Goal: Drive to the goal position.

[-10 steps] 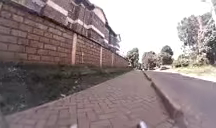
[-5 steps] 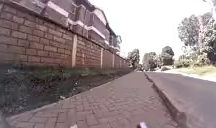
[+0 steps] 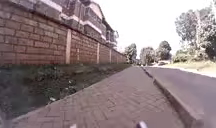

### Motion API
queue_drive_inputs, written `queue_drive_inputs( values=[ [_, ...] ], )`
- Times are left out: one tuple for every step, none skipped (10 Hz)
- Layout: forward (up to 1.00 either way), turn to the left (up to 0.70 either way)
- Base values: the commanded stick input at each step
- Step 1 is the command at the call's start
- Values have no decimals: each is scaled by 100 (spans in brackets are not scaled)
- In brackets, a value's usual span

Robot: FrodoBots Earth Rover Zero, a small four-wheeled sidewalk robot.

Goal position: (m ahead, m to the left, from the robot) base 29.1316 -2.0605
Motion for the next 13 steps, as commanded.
queue_drive_inputs(
  values=[
    [100, -32],
    [100, -30],
    [100, -12],
    [100, 0],
    [100, 0],
    [100, 0],
    [100, -9],
    [100, -18],
    [100, -27],
    [100, -37],
    [100, -40],
    [100, -40],
    [100, -40]
  ],
)
